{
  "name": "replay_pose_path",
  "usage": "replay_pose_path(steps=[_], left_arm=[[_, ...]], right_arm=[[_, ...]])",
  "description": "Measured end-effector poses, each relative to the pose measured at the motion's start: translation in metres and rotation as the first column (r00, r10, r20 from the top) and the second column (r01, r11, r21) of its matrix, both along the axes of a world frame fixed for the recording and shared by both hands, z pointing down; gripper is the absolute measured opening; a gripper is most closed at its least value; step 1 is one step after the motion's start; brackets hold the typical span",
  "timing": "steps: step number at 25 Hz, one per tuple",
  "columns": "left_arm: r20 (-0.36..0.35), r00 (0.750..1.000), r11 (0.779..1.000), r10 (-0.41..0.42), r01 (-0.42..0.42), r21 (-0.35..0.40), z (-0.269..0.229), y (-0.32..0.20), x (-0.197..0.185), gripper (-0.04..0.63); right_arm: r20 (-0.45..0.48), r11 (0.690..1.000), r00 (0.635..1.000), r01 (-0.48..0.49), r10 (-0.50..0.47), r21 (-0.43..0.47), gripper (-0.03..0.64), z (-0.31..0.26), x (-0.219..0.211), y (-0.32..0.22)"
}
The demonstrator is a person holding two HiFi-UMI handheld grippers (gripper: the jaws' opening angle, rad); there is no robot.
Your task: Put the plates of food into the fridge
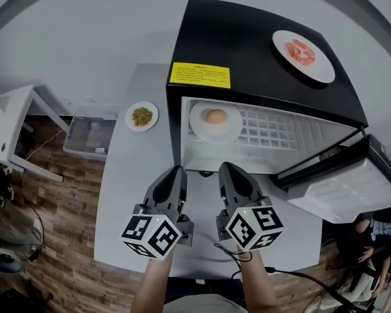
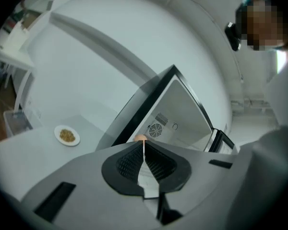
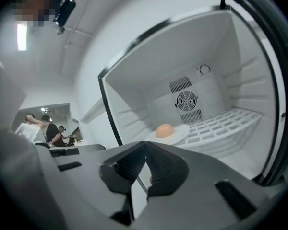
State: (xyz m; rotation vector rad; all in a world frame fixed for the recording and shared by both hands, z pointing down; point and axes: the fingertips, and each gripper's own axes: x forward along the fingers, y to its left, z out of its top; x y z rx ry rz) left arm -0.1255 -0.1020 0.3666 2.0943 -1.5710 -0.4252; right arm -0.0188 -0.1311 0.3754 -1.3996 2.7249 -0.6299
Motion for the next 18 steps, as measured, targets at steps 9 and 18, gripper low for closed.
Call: replay_pose_path(steps=[9, 18], left_arm=[[0.275, 0.961, 0.996, 0.041, -0.063, 0.070, -0.022, 0.028, 0.018, 0.011], [0.300, 0.952, 0.992, 0.058, -0.088, 0.090, -0.025, 0.048, 0.019, 0.009]], right_arm=[[-0.008, 0.974, 0.988, -0.149, 0.153, 0.171, 0.015, -0.032, 0.017, 0.043], [0.003, 0.962, 0.979, -0.201, 0.205, 0.186, 0.015, -0.034, 0.024, 0.073]])
